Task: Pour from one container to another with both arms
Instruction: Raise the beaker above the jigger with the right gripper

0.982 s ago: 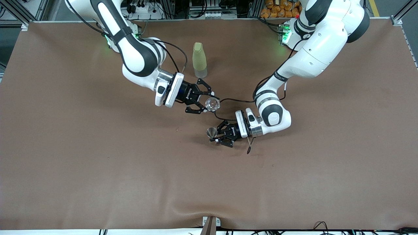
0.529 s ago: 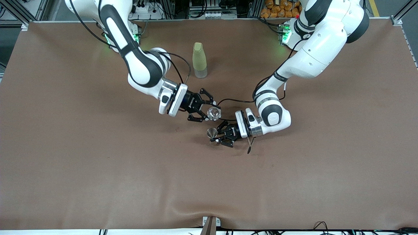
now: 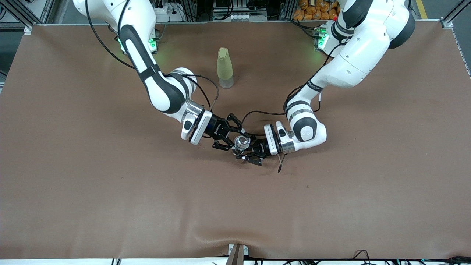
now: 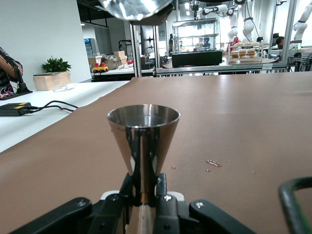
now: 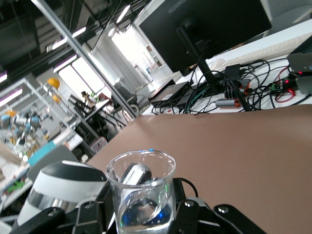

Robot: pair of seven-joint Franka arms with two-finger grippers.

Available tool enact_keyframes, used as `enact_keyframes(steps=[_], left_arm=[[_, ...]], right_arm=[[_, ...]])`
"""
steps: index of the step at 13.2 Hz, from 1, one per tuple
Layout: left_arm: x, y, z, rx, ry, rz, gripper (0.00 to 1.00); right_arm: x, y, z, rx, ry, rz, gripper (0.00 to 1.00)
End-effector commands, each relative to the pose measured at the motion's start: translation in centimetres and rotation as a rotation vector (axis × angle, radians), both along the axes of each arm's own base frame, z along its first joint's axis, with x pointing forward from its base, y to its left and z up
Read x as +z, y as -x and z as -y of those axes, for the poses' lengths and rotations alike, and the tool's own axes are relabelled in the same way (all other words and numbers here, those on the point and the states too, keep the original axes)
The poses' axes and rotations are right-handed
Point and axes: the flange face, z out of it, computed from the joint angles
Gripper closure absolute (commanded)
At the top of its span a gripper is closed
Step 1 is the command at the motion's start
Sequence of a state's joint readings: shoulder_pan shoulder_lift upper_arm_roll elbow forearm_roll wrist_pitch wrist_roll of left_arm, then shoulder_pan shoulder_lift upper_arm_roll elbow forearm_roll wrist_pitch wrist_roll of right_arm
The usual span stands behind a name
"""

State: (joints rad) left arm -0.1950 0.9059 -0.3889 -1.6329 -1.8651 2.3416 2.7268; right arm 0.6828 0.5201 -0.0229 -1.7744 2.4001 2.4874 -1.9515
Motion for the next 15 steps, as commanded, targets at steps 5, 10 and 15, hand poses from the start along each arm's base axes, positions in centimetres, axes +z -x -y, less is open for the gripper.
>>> enact_keyframes(steps=[5, 10, 15], left_arm=[[-0.1, 0.2, 0.1, 0.019, -0.013, 0.062, 1.00], [-0.2, 0.0, -0.3, 0.023, -0.014, 0.062, 1.00], [-0.3, 0.0, -0.4, 0.024, -0.016, 0.060, 1.00]], right_arm=[[0.1, 3.0, -2.7, -0.113, -0.026, -0.139, 1.00], [0.3, 3.3, -2.6, -0.165, -0.063, -0.245, 1.00], [0.2, 3.5, -2.7, -0.218, -0.121, -0.305, 1.00]])
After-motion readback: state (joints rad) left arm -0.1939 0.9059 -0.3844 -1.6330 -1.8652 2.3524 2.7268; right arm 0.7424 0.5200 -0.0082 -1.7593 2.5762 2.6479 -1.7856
